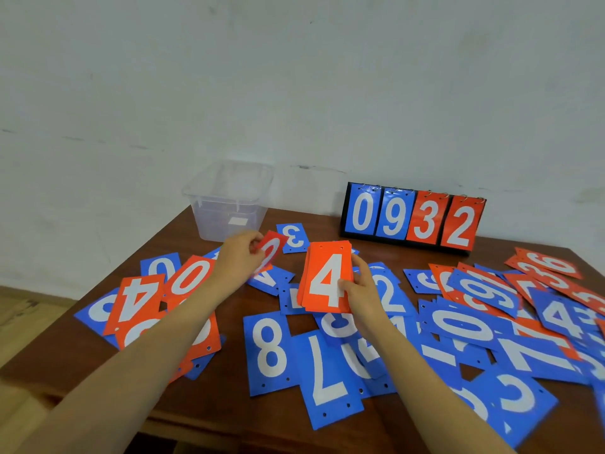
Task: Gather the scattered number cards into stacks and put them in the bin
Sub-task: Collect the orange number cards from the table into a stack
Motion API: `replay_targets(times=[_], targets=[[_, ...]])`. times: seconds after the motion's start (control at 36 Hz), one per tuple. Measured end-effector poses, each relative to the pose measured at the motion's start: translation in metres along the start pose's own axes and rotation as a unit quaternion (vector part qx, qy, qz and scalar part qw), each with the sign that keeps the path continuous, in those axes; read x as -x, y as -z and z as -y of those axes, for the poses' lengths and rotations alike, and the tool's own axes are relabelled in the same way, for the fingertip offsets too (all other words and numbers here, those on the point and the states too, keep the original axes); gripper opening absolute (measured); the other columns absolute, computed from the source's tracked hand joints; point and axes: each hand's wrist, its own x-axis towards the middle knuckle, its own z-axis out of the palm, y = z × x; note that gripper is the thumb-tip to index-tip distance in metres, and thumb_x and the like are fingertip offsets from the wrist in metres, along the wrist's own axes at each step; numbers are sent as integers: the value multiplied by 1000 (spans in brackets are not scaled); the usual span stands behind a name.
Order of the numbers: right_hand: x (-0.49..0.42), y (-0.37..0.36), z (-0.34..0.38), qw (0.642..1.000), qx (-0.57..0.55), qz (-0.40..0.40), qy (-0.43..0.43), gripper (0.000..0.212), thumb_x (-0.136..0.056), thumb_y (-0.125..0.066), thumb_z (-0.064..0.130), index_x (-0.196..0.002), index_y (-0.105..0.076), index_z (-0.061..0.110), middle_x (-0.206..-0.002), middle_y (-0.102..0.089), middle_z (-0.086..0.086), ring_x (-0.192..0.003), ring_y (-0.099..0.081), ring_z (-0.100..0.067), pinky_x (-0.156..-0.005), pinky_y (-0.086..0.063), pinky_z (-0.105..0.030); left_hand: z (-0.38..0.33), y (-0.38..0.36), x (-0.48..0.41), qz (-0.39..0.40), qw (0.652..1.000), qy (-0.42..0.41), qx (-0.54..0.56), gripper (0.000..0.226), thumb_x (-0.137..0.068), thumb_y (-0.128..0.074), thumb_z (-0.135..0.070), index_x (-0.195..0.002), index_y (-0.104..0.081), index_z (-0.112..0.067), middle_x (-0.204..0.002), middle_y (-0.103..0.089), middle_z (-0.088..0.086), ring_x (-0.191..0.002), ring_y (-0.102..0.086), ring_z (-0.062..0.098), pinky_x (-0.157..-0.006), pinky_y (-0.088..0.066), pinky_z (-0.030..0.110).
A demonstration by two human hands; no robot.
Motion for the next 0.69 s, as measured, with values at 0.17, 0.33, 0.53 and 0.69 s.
replay_targets(times=[0.17,0.33,0.53,0.69], targets=[[16,14,6,1000,-6,-13,-7,56,-96,-46,6,-141,-28,35,-134,-49,-6,-99,-59,-22,-69,-57,-34,-40,9,18,-73,982,-9,171,14,-85,-67,-11,-98,-68,-6,-91,-64,0,-78,-57,7,-67,-39,2],[33,35,14,999,-30,-20,-14,56,-95,-45,4,-141,-30,33,-132,-49,-7,-105,-59,-26,-74,-57,-38,-76,5,39,-30,962,-75,262,14,-84,-68,-13,-85,-66,-27,-74,-65,-12,-64,-62,5,-66,-52,21],[43,62,16,995,-89,-39,-15,58,-93,-47,0,-139,-34,31,-126,-51,-6,-98,-61,-24,-82,-56,-46,-106,-8,62,60,944,-94,312,23,-99,-46,-19,-96,-67,-9,-91,-68,-6,-85,-63,-3,-76,-47,10],[48,75,17,994,-103,-45,-12,57,-93,-47,0,-140,-33,30,-125,-48,-2,-87,-57,-15,-79,-55,-42,-113,-22,68,101,942,-78,311,8,-91,-61,-19,-94,-66,-14,-96,-66,-9,-93,-63,5,-78,-51,13]])
